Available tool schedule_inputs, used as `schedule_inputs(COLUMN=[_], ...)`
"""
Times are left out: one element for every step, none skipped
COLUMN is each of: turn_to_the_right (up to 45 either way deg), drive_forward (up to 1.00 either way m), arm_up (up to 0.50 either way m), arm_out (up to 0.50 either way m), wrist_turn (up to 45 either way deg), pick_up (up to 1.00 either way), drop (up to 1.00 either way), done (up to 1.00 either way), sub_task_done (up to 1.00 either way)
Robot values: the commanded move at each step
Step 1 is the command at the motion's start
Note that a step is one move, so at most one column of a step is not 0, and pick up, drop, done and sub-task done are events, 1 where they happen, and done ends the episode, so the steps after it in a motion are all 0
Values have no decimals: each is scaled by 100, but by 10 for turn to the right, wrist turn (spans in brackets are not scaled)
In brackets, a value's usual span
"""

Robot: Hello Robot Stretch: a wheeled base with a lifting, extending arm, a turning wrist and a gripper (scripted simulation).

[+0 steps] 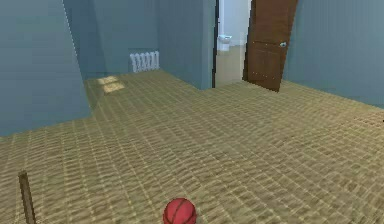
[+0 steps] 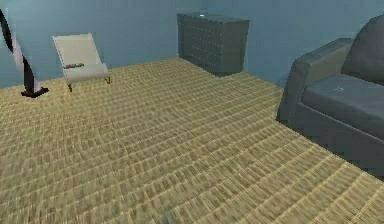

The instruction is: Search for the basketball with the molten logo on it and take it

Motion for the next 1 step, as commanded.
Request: schedule_inputs(turn_to_the_right=[30], drive_forward=[0], arm_up=[0], arm_out=[0], wrist_turn=[0], pick_up=[0], drop=[0], done=[0], sub_task_done=[0])
